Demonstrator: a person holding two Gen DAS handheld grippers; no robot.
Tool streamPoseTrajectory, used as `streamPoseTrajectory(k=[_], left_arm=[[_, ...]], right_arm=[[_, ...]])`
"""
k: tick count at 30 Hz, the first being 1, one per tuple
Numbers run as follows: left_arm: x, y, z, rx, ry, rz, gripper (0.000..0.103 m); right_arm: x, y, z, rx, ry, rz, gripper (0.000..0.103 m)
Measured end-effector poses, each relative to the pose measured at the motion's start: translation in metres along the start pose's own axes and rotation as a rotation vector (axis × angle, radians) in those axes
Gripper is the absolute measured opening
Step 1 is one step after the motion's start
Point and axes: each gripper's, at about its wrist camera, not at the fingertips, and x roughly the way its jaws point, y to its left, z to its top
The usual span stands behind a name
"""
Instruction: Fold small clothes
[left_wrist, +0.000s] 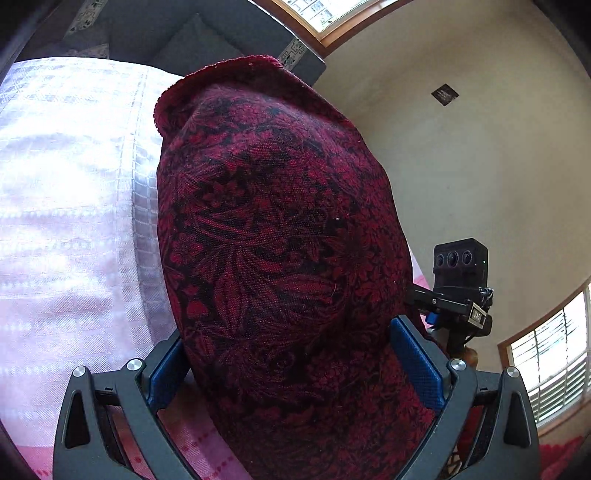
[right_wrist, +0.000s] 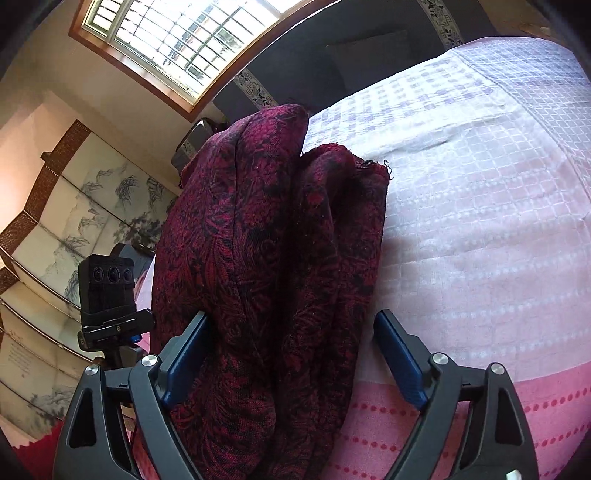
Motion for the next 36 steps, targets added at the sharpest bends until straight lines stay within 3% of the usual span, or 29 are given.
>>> streamPoseTrajectory(k=[6,10,12,13,14,16,21,25,28,31,36], left_arm=[[0.001,0.001,0.009,0.003,-0.019,0.005,0.099],[0.006,-0.006,0.003,0.03,-0.027,0.029,0.099],[0.008,-0.009,0.001,0.052,-0.033,0.045,0.099],[0.007,-0.009,-0.002,0.052,-0.044,0.054,0.096],[0.005,-0.009,-0.004,0.04,-0.051,0.061,0.092],[0.0,-0.013,-0.003,0.032,-0.066,0.062,0.083],[-0.028,-0.019,-0.011,0.009,-0.134,0.038,0.082],[-0.037,-0.004,-0.023,-0.045,-0.135,0.071,0.082],[-0.036,0.001,-0.027,-0.065,-0.158,0.064,0.082],[-0.035,-0.011,-0.036,-0.001,-0.215,0.127,0.083],[-0.032,-0.013,-0.04,0.001,-0.241,0.131,0.085]], right_arm=[[0.009,-0.01,0.016,0.046,-0.018,0.081,0.091],[0.017,-0.005,0.021,0.011,-0.003,0.08,0.095],[0.018,-0.005,0.019,0.002,-0.011,0.093,0.087],[0.018,-0.008,0.018,0.015,-0.012,0.111,0.07],[0.018,-0.01,0.015,0.034,-0.014,0.115,0.063],[0.014,-0.014,0.011,0.063,-0.035,0.143,0.055],[0.009,0.008,0.007,0.054,-0.064,0.243,0.046],[0.024,0.024,-0.001,-0.015,-0.008,0.163,0.046],[0.027,0.016,-0.005,0.037,-0.013,0.123,0.067],[0.003,0.018,-0.003,0.04,-0.079,0.055,0.071],[-0.035,0.041,0.021,-0.038,-0.194,0.031,0.069]])
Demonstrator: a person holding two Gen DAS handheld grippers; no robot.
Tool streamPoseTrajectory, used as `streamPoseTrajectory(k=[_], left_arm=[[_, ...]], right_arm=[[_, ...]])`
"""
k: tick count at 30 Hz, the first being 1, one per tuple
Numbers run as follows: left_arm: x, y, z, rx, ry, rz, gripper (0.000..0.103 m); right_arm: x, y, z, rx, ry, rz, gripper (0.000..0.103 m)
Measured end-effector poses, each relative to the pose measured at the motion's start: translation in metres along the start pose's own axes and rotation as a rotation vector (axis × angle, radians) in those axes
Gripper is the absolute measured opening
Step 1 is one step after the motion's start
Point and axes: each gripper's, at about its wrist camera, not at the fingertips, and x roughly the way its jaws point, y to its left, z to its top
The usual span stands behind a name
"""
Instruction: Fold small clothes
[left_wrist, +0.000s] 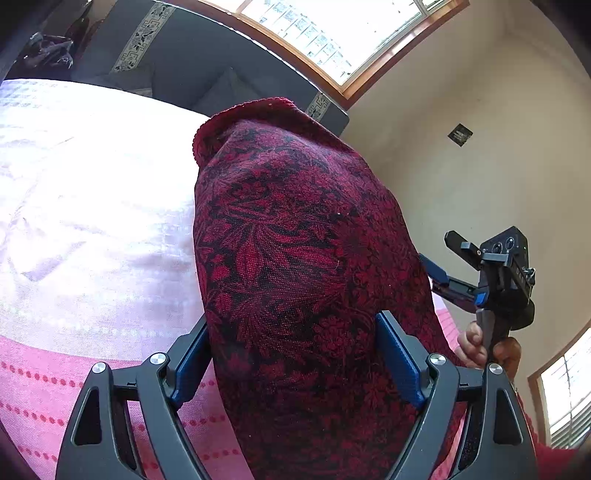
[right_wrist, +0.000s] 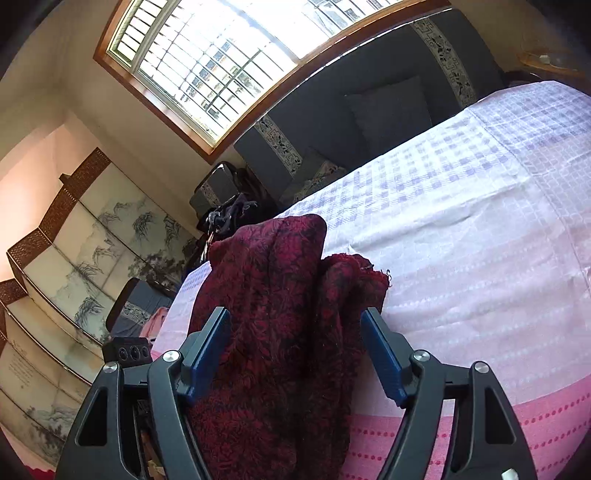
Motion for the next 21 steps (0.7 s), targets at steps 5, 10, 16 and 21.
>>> streamPoseTrajectory(k=[5,10,16,21], left_arm=[[-0.004,-0.001,-0.008,0.021,-0.015,0.032,0.088],[-0.013,0.014,-0.015,0.004,-0.016,0.031,0.094],[-0.013,0.009,-0.019,0.059,0.0,0.035,0.096],[-0.013,0.007,-0.02,0.071,0.009,0.04,0.096]], right_arm=[[0.034,0.017,0.019,-0.035,0.078,-0.024,0.038],[0.043,0.026,0.017,-0.042,0.104,-0.051,0.011],[-0.007,0.047,0.008,-0.122,-0.026,-0.075,0.01],[0.019,0.001,-0.012,-0.044,0.034,-0.149,0.01]])
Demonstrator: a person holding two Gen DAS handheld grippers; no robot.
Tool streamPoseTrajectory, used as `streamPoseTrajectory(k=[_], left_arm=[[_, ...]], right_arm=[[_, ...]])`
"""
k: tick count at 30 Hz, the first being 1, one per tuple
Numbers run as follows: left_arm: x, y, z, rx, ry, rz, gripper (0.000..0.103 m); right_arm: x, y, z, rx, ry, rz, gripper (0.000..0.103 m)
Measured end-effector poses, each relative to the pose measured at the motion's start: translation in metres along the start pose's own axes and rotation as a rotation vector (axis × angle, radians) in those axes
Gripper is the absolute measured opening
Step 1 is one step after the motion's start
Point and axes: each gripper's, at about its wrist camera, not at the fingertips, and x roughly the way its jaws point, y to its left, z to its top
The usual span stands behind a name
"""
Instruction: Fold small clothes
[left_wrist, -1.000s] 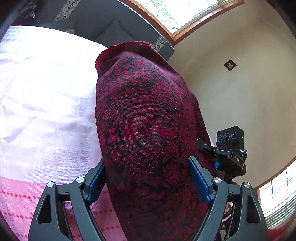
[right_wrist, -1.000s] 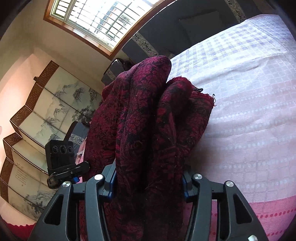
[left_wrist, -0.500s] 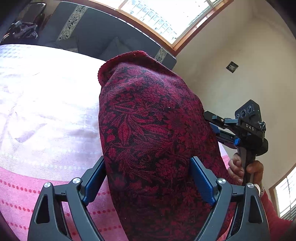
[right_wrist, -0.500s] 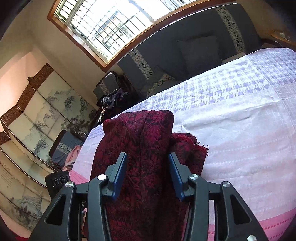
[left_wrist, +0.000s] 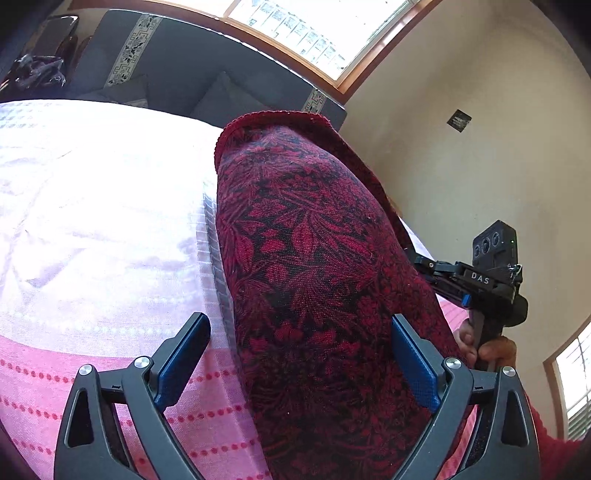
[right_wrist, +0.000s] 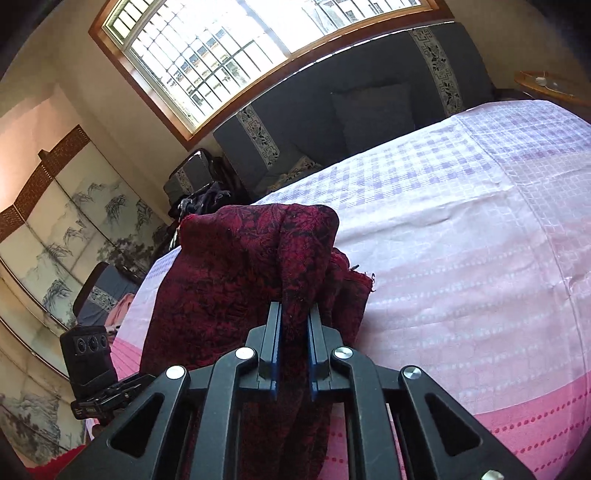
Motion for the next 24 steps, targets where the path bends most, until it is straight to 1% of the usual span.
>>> streamPoseTrajectory(k=[2,4,6,7,9,10,11,13,15,17,19,22,23,24], left_arm=[[0.001,0.001,0.0,-0.002,0.005,0.0,0.096],[0.0,0.003,0.002,-0.004,0.006,0.001,0.096],[0.0,0.002,0.003,-0.003,0.005,0.005,0.096],[0.0,0.002,0.003,-0.003,0.005,0.006,0.096],[-0.001,0.001,0.003,-0.003,0.0,0.015,0.096],[-0.002,-0.001,0.004,-0.004,-0.003,0.018,0.096],[-0.001,-0.001,0.004,-0.006,-0.003,0.018,0.096],[-0.001,-0.001,0.004,-0.007,-0.001,0.019,0.096],[-0.001,-0.003,0.004,-0.008,0.0,0.019,0.096],[0.0,-0.002,0.004,-0.011,0.001,0.016,0.096],[0.001,0.0,0.005,-0.014,0.007,0.012,0.096],[0.001,0.001,0.007,-0.012,0.008,0.011,0.096],[0.001,0.0,0.007,-0.01,0.008,0.011,0.096],[0.002,0.001,0.007,-0.011,0.01,0.011,0.096]], right_arm=[[0.01,-0.008,-0.009,0.02,0.011,-0.006,0.01],[0.013,-0.003,-0.013,-0.005,-0.002,-0.033,0.011],[0.012,0.001,-0.012,-0.01,-0.006,-0.026,0.017],[0.012,0.002,-0.01,-0.008,-0.002,-0.03,0.022],[0.011,0.009,-0.007,-0.022,0.0,-0.084,0.04],[0.01,0.011,-0.006,-0.031,0.0,-0.121,0.058],[0.01,0.013,-0.006,-0.043,0.003,-0.146,0.067],[0.015,0.013,-0.008,-0.044,0.039,-0.139,0.067],[0.02,0.002,-0.01,0.012,0.083,-0.096,0.067],[0.024,-0.01,-0.011,0.09,0.118,-0.034,0.067],[0.026,-0.02,-0.013,0.144,0.133,0.037,0.067],[0.037,-0.03,-0.021,0.198,0.188,0.174,0.066],[0.036,-0.03,-0.021,0.192,0.178,0.186,0.068],[0.037,-0.029,-0.021,0.189,0.188,0.205,0.068]])
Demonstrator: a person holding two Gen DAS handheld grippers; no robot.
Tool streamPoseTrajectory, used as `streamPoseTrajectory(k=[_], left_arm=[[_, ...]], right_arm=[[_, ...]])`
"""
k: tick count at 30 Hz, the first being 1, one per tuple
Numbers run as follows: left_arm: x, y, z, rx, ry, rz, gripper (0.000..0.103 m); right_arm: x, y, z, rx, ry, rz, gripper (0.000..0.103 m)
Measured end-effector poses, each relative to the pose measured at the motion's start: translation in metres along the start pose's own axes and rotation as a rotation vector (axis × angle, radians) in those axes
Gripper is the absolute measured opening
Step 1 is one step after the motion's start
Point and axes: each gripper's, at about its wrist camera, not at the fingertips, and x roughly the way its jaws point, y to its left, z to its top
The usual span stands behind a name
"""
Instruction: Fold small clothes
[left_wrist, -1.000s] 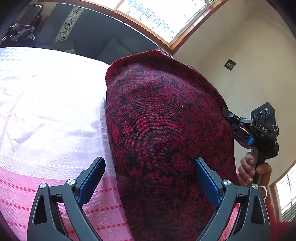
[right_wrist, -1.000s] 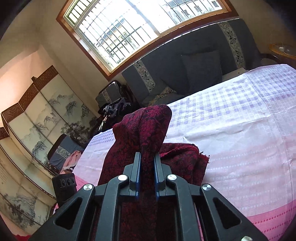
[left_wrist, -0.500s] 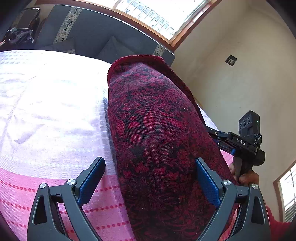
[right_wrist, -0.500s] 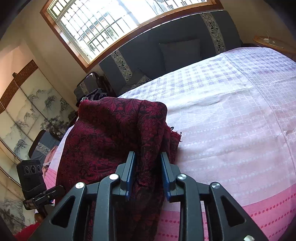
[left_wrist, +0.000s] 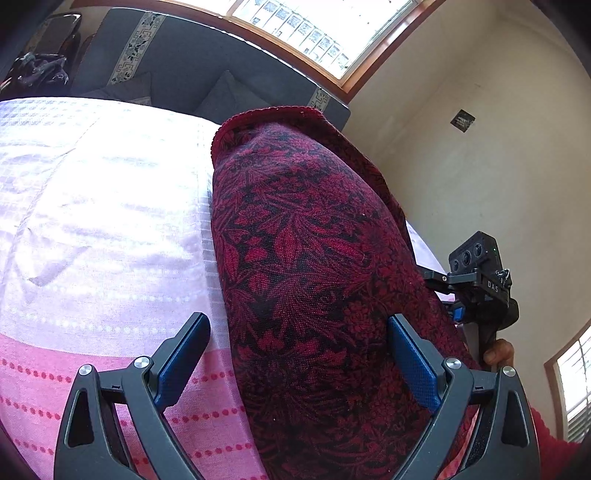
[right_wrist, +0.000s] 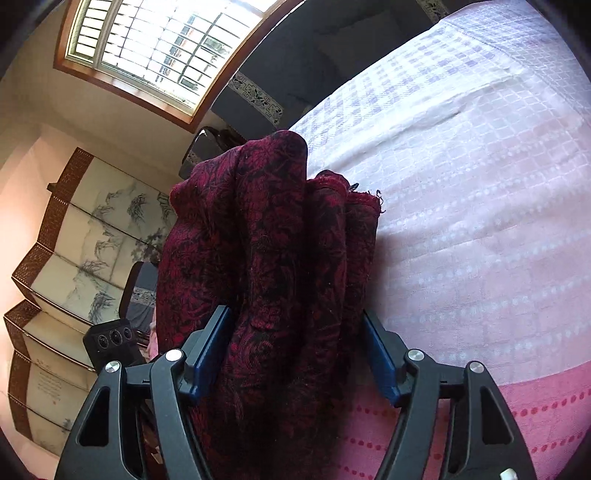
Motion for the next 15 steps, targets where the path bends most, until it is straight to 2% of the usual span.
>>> streamPoseTrajectory(k=[6,11,15], left_arm=[[0.0,-0.007,0.001,0.02,-0.012,0.045,0.096],[0.001,-0.016,0.0,0.047,-0.025,0.131,0.103],[0.003,-0.021,-0.001,0.067,-0.027,0.158,0.103]], right_arm=[[0.01,0.006,-0.002,-0.044,0.025,0.011,0.07],[0.018,0.015,-0.004,-0.111,-0.02,-0.057,0.062],[0.017,0.022,-0.01,-0.132,-0.046,-0.092,0.058]])
